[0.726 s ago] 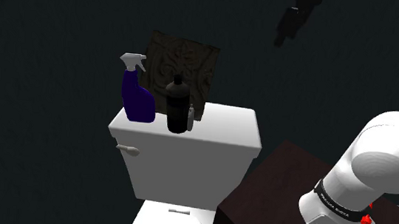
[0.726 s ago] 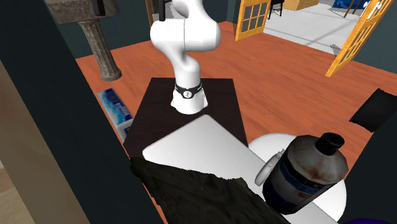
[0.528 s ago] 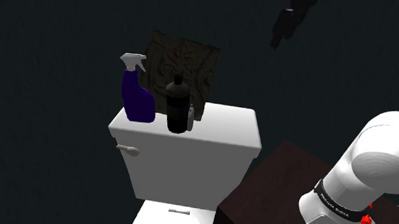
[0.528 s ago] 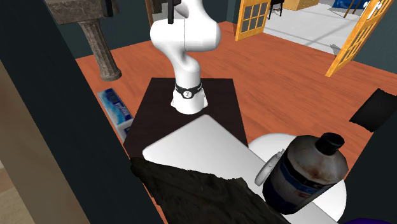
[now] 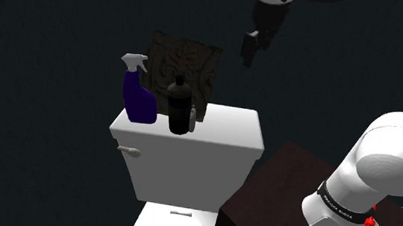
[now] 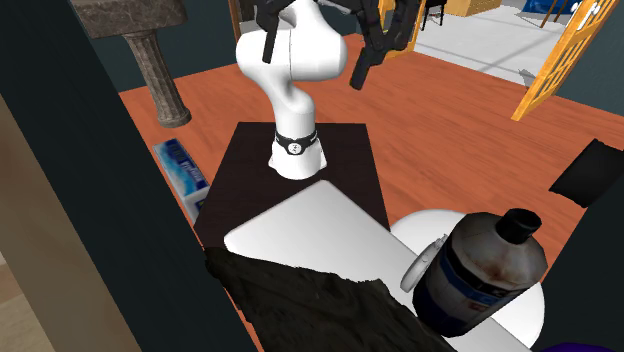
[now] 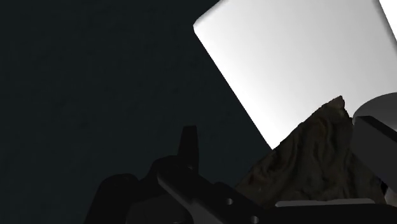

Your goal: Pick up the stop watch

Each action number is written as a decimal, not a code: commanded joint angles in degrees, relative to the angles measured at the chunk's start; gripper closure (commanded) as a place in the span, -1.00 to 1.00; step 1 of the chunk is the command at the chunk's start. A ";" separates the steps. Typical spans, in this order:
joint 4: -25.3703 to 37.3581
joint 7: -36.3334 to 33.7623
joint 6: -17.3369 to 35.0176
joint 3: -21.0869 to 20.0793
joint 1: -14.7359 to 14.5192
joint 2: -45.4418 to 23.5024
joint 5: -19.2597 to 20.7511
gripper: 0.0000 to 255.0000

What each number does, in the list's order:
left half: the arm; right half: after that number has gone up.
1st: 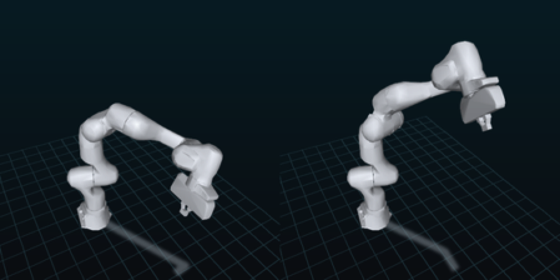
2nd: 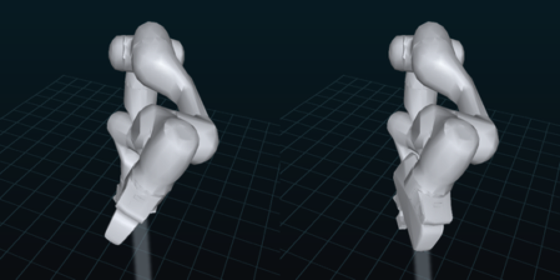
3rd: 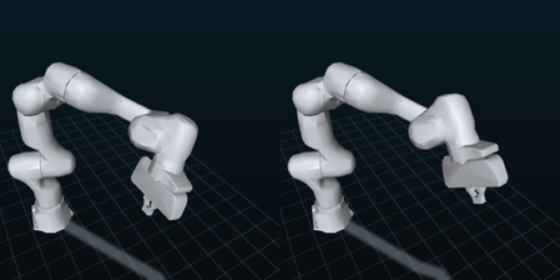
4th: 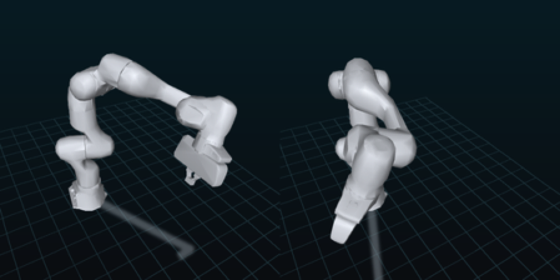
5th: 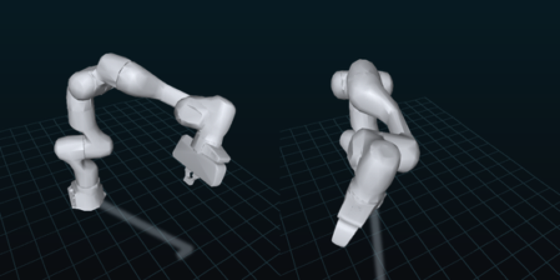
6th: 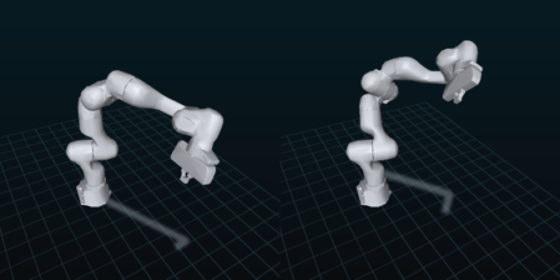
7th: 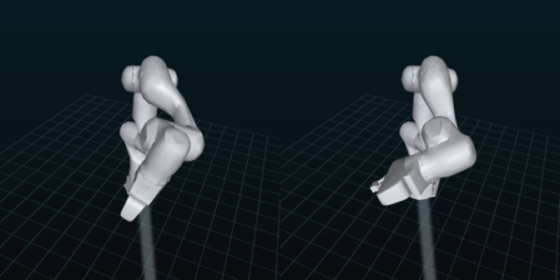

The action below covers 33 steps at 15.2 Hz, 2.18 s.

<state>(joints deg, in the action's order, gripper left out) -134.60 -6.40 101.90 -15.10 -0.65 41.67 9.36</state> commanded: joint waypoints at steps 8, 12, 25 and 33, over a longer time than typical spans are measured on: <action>5.89 -17.45 0.74 -19.87 2.61 -15.47 8.68 -1.00; 10.60 -27.07 -2.04 -29.51 5.15 -26.06 16.22 -1.00; 16.28 -45.94 -9.12 -38.31 3.64 -49.68 33.53 -1.00; 16.18 -45.85 -9.02 -38.29 3.72 -49.56 33.49 1.00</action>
<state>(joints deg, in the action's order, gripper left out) -118.40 -52.24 92.87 -53.40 3.06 -7.86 42.86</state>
